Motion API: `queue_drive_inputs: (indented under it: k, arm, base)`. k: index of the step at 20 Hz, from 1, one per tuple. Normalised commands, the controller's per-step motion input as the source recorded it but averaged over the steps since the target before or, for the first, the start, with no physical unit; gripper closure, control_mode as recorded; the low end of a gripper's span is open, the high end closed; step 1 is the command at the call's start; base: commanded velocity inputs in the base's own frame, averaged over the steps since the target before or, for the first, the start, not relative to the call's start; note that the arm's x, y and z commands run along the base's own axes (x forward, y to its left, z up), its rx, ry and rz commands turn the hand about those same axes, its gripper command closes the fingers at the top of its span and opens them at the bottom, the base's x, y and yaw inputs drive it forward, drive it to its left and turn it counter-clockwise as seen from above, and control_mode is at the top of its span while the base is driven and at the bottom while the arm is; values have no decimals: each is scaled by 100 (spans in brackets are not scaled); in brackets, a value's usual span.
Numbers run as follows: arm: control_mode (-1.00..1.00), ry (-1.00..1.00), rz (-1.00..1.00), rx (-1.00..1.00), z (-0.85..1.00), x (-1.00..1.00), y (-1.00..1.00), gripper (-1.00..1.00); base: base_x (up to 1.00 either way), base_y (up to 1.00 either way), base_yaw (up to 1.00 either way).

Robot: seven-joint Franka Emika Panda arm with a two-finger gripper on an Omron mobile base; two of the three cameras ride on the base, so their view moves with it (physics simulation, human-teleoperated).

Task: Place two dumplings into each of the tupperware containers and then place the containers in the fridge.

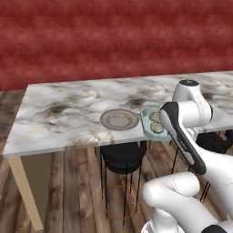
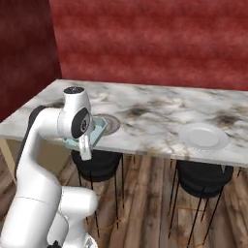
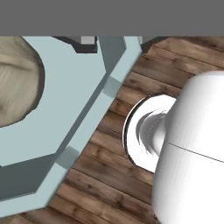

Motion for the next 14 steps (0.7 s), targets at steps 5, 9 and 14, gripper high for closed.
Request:
queue_drive_inputs:
  k: [5, 9, 14]
  arm:
    - [100, 0, 0, 0, 0, 0, 0, 100]
    - [100, 0, 0, 0, 0, 0, 0, 100]
    - [100, 0, 0, 0, 0, 0, 0, 100]
  base:
    - [-37, 100, 1]
    - [-5, 100, 0]
    - [0, 100, 0]
